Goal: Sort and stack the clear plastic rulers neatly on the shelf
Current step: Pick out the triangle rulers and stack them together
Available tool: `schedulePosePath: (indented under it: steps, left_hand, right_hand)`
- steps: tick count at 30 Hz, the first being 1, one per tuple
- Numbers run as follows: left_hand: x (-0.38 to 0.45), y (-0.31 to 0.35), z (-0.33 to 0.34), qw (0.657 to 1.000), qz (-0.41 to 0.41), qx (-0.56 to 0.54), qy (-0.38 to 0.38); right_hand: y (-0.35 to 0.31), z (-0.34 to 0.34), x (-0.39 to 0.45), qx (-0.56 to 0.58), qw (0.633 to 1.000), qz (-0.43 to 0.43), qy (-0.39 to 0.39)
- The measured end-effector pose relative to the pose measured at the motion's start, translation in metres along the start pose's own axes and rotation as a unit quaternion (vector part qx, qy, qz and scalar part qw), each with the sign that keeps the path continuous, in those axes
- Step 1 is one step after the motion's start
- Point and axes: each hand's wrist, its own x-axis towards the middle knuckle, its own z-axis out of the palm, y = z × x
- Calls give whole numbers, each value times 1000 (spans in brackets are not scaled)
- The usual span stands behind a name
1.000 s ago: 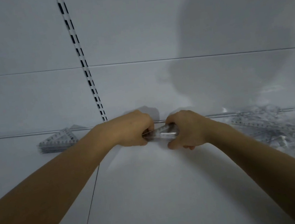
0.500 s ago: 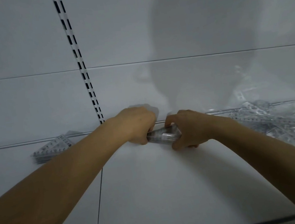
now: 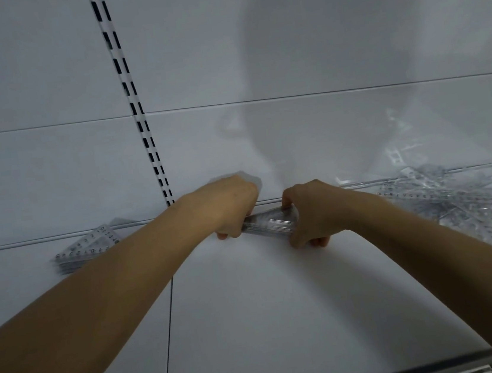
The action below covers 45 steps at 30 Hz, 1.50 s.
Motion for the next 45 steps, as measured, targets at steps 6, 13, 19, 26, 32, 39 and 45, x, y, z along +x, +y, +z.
schedulePosePath:
  steps: [6,13,19,26,32,39,45]
  left_hand:
    - [-2,-5,1,996,35,14,76]
    - [5,-13,-5,1000,15,2,23]
    - [9,-5,-5,1000,9,9,-7]
    - [5,-21,-3,999,24,-28,15]
    - [-1,-41,11,992,31,-105,60]
    - [-5,-50,13,990,64,-110,57]
    - [0,-7,-10,986,109,-55,113]
  right_hand:
    - [0,2,-2,17,1000,8,1]
    - [-2,2,0,22,1000,21,-8]
    - [1,2,-1,67,997,27,-17]
    - [6,9,-2,50,998,24,11]
    - [14,14,-18,136,989,35,39]
    - [27,20,-35,169,983,38,65]
    - [69,12,-68,75,989,35,122]
